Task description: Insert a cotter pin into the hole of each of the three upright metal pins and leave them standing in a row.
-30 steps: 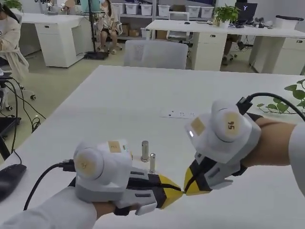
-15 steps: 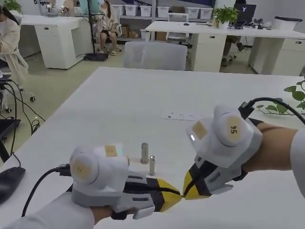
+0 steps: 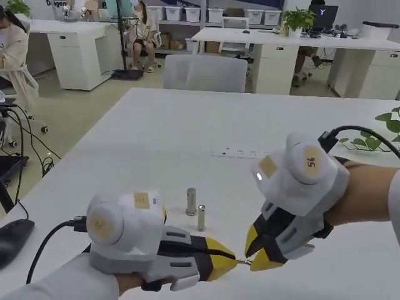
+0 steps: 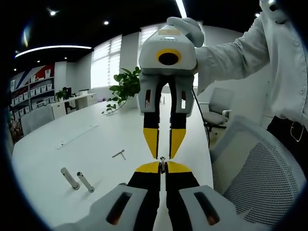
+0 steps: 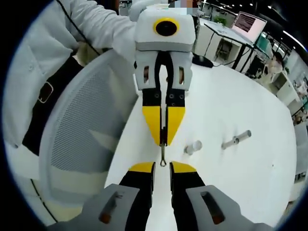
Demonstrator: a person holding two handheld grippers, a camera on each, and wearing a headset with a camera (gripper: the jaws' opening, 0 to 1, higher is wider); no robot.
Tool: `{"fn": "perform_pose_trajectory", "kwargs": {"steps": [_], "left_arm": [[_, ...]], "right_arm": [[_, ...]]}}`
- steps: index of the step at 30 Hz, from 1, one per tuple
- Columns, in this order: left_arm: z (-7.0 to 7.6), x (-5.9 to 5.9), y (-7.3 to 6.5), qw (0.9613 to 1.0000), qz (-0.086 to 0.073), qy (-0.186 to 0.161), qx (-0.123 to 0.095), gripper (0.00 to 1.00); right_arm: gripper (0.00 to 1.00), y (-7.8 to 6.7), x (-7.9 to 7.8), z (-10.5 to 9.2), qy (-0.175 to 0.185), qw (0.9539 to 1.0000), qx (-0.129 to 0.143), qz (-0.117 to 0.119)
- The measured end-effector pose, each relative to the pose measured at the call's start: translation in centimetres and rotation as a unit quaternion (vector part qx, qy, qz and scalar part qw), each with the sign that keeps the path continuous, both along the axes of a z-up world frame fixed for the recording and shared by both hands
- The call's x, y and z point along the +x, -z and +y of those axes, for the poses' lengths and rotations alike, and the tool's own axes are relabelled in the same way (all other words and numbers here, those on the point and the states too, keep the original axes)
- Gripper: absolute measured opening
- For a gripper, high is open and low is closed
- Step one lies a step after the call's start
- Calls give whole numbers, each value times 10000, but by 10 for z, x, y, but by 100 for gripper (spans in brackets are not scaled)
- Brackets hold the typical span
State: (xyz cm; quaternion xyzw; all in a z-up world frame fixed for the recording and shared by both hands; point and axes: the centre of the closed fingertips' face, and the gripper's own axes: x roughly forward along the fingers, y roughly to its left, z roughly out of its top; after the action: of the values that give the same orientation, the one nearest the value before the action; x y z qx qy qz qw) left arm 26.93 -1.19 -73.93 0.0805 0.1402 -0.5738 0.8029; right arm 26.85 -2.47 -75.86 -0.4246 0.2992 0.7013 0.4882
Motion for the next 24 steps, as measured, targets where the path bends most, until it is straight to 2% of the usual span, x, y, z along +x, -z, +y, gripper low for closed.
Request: {"fn": "perform_pose_trajectory", "kwargs": {"steps": [4, 7, 11, 20, 24], "left_arm": [[-1, -5, -2, 9999, -70, 115, 12, 0], [-3, -11, -4, 9996, -98, 273, -27, 0], [-3, -13, -4, 9991, -199, 363, 75, 0], [-5, -17, -6, 9983, -241, 523, 59, 0], [-5, -18, -5, 9977, -280, 604, 132, 0]], "right_arm": [[15, 1, -4, -1, -27, 9997, -2, 227], [15, 1, -13, -1, -124, 9984, 16, 558], [14, 2, -19, -2, -162, 9967, -38, 791], [13, 1, -24, -1, -169, 9940, -18, 1081], [12, -1, -25, -1, -140, 9922, -19, 1237]]}}
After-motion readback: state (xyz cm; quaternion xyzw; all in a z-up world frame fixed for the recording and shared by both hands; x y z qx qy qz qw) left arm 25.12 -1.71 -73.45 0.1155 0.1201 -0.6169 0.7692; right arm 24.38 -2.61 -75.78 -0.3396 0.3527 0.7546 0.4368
